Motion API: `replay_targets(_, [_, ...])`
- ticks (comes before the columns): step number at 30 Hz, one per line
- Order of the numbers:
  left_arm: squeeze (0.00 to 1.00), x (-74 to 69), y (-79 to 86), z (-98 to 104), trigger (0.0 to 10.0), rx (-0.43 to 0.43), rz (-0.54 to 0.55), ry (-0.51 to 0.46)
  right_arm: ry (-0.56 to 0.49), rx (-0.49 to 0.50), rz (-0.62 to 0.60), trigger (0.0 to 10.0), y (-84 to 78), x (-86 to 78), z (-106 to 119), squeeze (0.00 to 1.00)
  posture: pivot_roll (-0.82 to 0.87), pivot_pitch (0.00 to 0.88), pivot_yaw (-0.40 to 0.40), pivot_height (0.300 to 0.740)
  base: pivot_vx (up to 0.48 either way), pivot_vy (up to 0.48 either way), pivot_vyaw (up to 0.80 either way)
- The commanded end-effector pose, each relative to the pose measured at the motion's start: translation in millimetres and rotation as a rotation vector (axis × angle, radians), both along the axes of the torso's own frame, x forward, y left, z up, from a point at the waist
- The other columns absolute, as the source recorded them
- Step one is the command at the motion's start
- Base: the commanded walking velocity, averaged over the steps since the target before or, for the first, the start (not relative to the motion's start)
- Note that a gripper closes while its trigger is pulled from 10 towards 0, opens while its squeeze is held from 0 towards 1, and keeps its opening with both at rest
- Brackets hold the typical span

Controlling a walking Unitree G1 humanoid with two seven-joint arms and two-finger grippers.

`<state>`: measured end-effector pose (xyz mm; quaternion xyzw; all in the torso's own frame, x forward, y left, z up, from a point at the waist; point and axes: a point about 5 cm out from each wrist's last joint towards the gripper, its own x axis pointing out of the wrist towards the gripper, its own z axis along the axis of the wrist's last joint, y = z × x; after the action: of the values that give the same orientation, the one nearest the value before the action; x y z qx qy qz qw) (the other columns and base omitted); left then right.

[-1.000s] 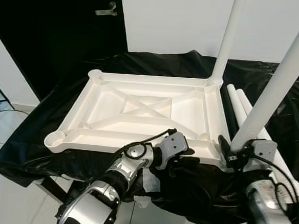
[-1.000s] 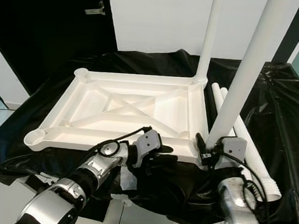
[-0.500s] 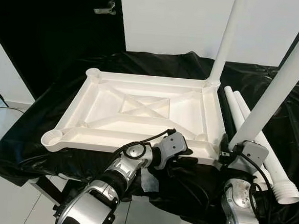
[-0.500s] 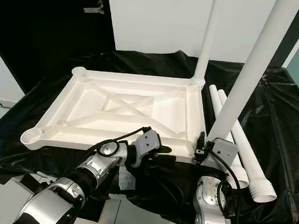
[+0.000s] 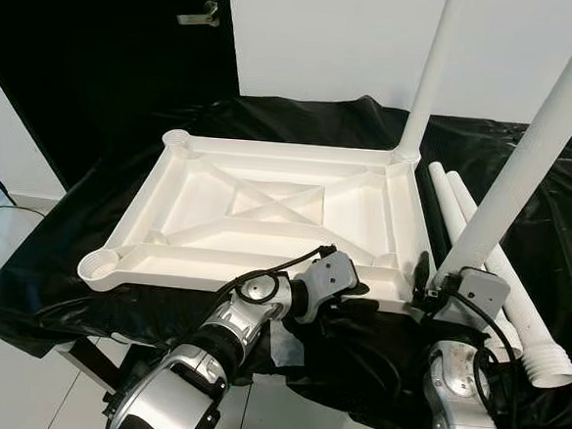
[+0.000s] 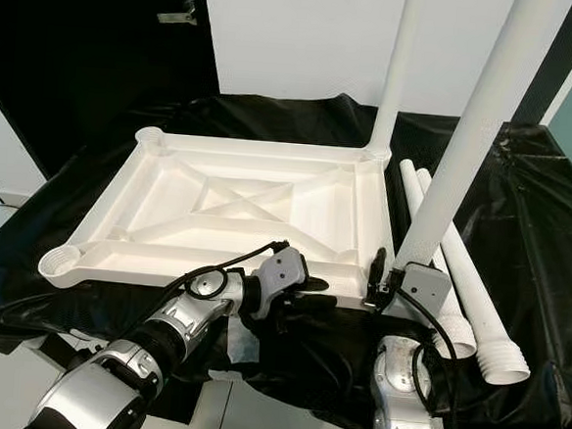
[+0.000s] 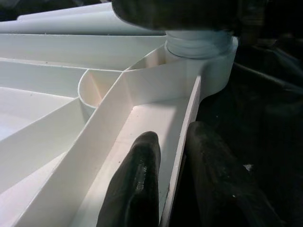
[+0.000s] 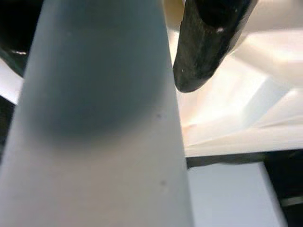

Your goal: Building children table

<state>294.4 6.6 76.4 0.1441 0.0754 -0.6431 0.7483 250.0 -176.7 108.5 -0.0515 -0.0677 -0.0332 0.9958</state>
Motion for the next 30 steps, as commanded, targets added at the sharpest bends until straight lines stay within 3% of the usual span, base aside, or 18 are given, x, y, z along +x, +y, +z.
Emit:
replay_targets(1, [0.00,-26.8,7.0,-42.4,10.0,0.145,-0.064,0.169,0.071,-0.005,0.140,10.0,7.5,-0.6,-9.0,0.00,-0.16,0.000,0.045,0.740,0.000,0.000,0.00])
replay_targets(3, [0.00,-26.6,6.7,-42.3,10.0,0.144,-0.064,0.169,0.109,-0.057,0.235,10.0,-3.4,-2.7,-8.4,0.00,-0.16,0.000,0.045,0.740,0.000,0.000,0.00])
replay_targets(8, [0.00,-25.8,6.7,-42.0,10.0,0.145,-0.060,0.169,0.168,-0.061,0.328,10.0,-25.0,-4.2,-3.9,0.00,-0.17,0.000,0.043,0.740,0.000,0.000,0.00])
replay_targets(19, [0.00,-24.8,4.6,-40.9,10.0,0.145,-0.060,0.165,0.264,-0.151,0.511,10.0,-41.2,-4.8,1.0,0.00,-0.18,0.000,0.045,0.740,0.000,0.000,0.00])
replay_targets(21, [0.00,-24.9,5.4,-41.3,10.0,0.145,-0.058,0.166,0.301,-0.160,0.581,0.0,-41.3,-9.8,-1.1,0.00,-0.17,0.000,0.045,0.740,0.000,0.000,0.00])
replay_targets(30, [0.00,-25.2,9.4,-43.0,10.0,0.151,-0.054,0.168,0.410,-0.165,0.724,0.0,-40.4,-23.7,-8.6,0.00,-0.17,0.000,0.049,0.740,0.000,0.000,0.00])
